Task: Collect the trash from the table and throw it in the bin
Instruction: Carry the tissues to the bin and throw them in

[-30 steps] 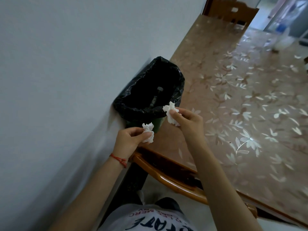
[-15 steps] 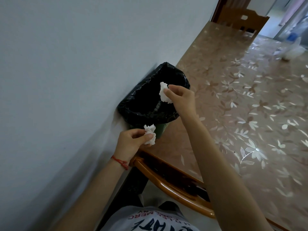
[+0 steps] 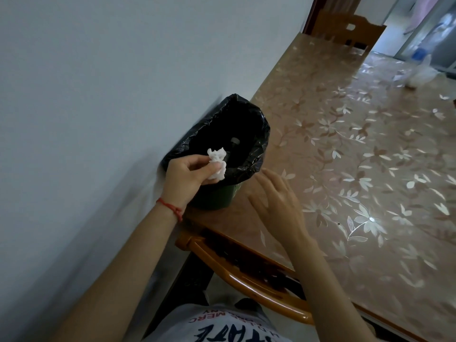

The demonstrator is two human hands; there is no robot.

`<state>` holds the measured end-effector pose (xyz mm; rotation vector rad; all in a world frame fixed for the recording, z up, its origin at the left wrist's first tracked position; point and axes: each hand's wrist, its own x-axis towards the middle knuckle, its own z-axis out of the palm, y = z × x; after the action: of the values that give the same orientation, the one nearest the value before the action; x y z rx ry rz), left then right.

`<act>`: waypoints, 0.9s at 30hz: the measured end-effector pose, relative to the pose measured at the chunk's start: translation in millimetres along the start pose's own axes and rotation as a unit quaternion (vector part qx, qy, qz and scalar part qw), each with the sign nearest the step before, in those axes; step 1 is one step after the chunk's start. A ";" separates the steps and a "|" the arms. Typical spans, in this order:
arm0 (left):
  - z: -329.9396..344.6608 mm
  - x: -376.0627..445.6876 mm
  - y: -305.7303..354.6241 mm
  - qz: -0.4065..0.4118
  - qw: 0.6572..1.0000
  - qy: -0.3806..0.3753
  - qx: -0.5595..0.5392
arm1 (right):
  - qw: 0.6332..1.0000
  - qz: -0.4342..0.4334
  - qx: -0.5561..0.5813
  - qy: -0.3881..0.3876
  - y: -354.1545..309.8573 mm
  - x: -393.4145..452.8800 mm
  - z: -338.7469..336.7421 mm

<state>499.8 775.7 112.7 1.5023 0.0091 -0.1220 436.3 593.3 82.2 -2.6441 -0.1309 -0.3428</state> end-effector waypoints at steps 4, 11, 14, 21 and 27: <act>9.7 21.9 9.0 0.036 0.998 -0.002 0.052 | 0.997 -0.005 -0.066 -0.049 5.7 -16.8 4.5; 19.6 64.9 5.8 0.064 0.966 0.033 0.247 | 0.996 -0.009 -0.074 -0.041 3.4 -26.1 4.6; 22.8 67.9 3.3 0.080 0.941 0.043 0.326 | 0.997 -0.006 -0.063 -0.044 2.6 -28.0 4.8; 32.4 16.9 6.2 0.196 0.919 -0.007 0.343 | 0.997 0.024 -0.058 -0.042 6.4 -37.3 6.2; 52.0 -30.0 -23.5 0.277 0.847 -0.115 0.439 | 0.994 0.094 -0.054 -0.030 19.1 -59.3 2.6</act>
<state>464.4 724.8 95.4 2.3304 -0.7659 0.1947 382.6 575.5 56.0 -2.7468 0.1196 -0.2139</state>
